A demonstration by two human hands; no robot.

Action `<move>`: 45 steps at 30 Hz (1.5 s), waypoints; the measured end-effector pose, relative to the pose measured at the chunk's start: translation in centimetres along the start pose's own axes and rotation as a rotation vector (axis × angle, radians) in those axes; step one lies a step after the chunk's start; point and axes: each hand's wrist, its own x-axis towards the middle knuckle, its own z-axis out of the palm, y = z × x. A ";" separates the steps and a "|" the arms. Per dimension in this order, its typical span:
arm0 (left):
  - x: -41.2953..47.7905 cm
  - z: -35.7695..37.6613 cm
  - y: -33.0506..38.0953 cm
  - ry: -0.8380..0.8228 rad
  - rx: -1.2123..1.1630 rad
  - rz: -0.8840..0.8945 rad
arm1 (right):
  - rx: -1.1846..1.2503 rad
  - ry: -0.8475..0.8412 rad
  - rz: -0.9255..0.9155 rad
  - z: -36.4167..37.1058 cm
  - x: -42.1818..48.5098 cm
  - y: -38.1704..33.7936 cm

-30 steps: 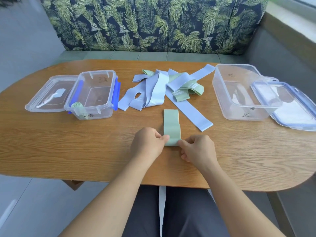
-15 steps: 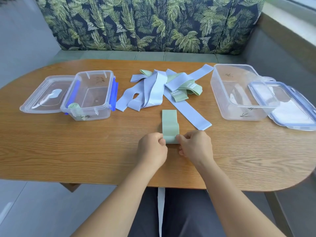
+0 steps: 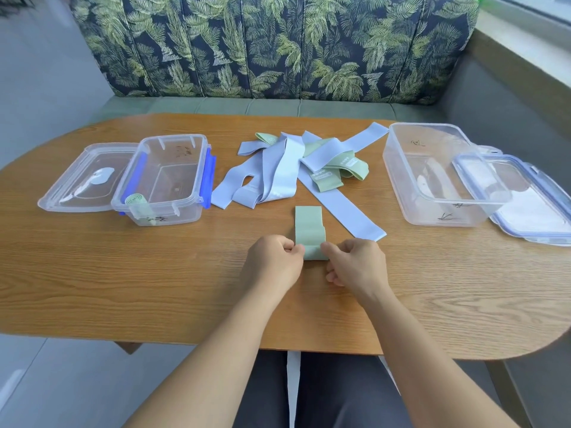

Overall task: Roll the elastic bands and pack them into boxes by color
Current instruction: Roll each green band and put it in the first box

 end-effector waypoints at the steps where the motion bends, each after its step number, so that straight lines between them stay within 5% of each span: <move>1: 0.2 0.0 0.1 0.002 0.004 -0.006 | 0.014 -0.003 0.002 -0.1 -0.1 0.2; 19: 3.0 0.4 1.1 0.022 -0.006 0.042 | 0.063 -0.047 0.017 0.2 1.9 -0.4; 26: 2.0 0.5 0.0 0.017 -0.180 0.026 | 0.035 -0.032 0.044 0.3 2.8 -1.1; 38: 3.7 -0.4 0.3 -0.141 -0.153 0.012 | 0.143 0.005 0.107 1.2 2.8 -1.3; 45: 3.5 -0.4 -0.1 -0.094 0.041 0.173 | 0.046 0.029 0.027 1.3 2.6 -1.1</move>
